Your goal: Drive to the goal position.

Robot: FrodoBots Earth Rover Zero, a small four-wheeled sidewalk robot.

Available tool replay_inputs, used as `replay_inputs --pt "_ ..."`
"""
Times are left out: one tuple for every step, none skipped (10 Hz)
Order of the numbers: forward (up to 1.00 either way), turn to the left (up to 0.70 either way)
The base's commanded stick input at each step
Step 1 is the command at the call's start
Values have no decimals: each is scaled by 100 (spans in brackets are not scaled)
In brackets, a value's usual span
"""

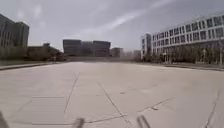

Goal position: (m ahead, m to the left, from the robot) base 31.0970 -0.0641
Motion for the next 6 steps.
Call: replay_inputs --pt "70 0" --pt "70 0" --pt "70 0" --pt "70 0" --pt "70 0" --pt "70 0"
